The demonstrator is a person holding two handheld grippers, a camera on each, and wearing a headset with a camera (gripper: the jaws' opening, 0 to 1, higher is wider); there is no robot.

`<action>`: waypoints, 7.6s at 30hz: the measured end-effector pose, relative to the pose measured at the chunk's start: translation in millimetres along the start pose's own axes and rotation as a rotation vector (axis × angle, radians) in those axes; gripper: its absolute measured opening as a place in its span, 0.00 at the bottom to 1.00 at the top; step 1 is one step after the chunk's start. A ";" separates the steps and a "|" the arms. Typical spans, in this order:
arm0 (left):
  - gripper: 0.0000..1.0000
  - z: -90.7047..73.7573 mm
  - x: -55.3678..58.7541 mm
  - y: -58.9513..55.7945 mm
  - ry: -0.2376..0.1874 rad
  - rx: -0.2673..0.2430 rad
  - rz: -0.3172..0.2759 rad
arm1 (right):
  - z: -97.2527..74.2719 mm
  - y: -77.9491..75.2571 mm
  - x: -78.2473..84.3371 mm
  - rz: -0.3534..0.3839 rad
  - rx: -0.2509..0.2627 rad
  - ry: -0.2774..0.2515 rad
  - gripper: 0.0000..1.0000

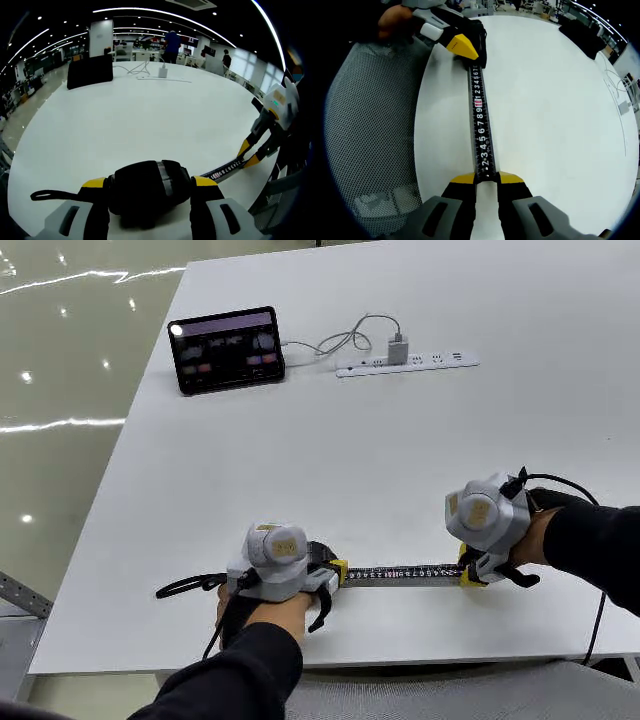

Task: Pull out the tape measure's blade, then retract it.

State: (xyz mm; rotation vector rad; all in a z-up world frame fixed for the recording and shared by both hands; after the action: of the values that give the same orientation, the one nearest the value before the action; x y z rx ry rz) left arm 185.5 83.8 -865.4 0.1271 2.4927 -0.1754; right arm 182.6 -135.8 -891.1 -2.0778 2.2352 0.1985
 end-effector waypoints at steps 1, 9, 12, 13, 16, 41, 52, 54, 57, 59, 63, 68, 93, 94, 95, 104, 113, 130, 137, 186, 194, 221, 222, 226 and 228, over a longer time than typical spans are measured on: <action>0.61 0.0 0.0 0.0 0.000 0.000 0.000 | 0.0 0.2 -0.4 0.000 0.000 0.000 0.11; 0.61 -0.2 0.1 0.0 -0.001 0.003 -0.002 | 0.4 0.5 -4.3 0.001 -0.002 -0.007 0.11; 0.61 -0.2 0.2 -0.1 -0.001 0.003 -0.002 | 0.5 1.1 -6.1 0.002 -0.002 -0.006 0.11; 0.61 -0.3 0.2 -0.1 -0.001 0.004 -0.002 | 0.6 1.2 -7.0 0.000 -0.002 -0.006 0.11; 0.61 -0.4 0.3 -0.2 -0.002 0.005 -0.003 | 0.9 1.1 -9.0 -0.004 -0.002 -0.004 0.11; 0.62 -0.4 0.4 -0.1 -0.001 0.006 -0.004 | 4.2 5.3 -23.9 0.007 -0.003 -0.028 0.11; 0.61 0.1 0.2 0.1 -0.001 0.007 -0.005 | 5.3 5.5 -29.6 0.004 -0.007 -0.034 0.11; 0.61 0.1 0.1 0.1 -0.001 0.007 -0.005 | 5.3 6.0 -31.0 0.003 -0.007 -0.035 0.11; 0.61 0.1 0.1 0.0 -0.002 0.007 -0.005 | 5.7 6.2 -32.8 0.004 -0.006 -0.038 0.11; 0.61 0.1 0.1 0.0 -0.002 0.006 -0.005 | 5.8 6.8 -34.0 0.004 -0.007 -0.044 0.11; 0.61 0.0 0.1 -0.1 -0.003 0.007 -0.005 | 6.7 7.2 -36.5 0.007 -0.012 -0.047 0.11; 0.62 0.0 0.3 0.0 -0.003 0.006 -0.004 | 7.0 8.2 -39.2 0.005 -0.011 -0.055 0.11; 0.62 -0.3 0.4 -0.4 -0.004 0.006 -0.006 | 8.9 10.6 -55.3 -0.002 -0.019 -0.077 0.11; 0.62 -0.3 0.4 -0.4 -0.004 0.006 -0.006 | 8.9 10.5 -55.7 -0.002 -0.019 -0.078 0.11; 0.62 -0.3 0.4 -0.5 -0.004 0.006 -0.006 | 9.0 10.4 -56.4 -0.008 -0.019 -0.079 0.11; 0.62 -0.3 0.2 -0.4 -0.004 0.002 -0.011 | 9.8 9.9 -61.4 -0.005 -0.022 -0.088 0.11; 0.62 -0.1 0.2 -0.1 -0.004 0.005 -0.010 | 11.0 9.7 -66.1 -0.005 -0.025 -0.090 0.11; 0.62 0.2 0.2 0.0 -0.005 0.004 -0.014 | 12.4 8.6 -73.9 -0.021 -0.021 -0.095 0.11; 0.62 0.4 0.1 0.1 -0.006 0.004 -0.018 | 12.3 8.7 -77.1 -0.038 -0.017 -0.098 0.11; 0.62 0.3 0.1 0.1 -0.013 0.005 -0.025 | 16.2 9.9 -101.4 -0.028 -0.025 -0.140 0.11; 0.62 0.3 0.2 0.2 -0.012 0.005 -0.029 | 17.8 10.9 -103.1 -0.041 -0.030 -0.147 0.10; 0.60 -0.1 0.1 1.3 -0.005 0.016 -0.060 | 16.5 9.2 -108.8 0.020 -0.038 -0.176 0.11; 0.60 -0.1 0.1 1.2 -0.005 0.016 -0.060 | 16.6 9.3 -109.1 0.019 -0.038 -0.177 0.11; 0.60 -0.7 0.5 2.2 0.000 0.026 -0.068 | 17.0 9.4 -111.6 0.020 -0.047 -0.186 0.11; 0.60 -1.0 0.5 2.5 0.001 0.031 -0.070 | 17.6 9.6 -114.6 0.030 -0.050 -0.196 0.11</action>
State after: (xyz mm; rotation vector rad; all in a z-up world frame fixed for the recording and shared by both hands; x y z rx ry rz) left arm 184.8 86.4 -865.1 0.0534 2.4974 -0.2433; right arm 181.1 -19.5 -891.2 -1.9532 2.1674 0.4436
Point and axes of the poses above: the centre of the closed fingertips' face, and the gripper's own axes: z roughly forward along the fingers, y roughly to its left, x roughly out of its underside, the point moved 2 cm from there along -z, roughly backward along the fingers, and after that the axes turned 9 degrees about y, right-handed, at the moved point
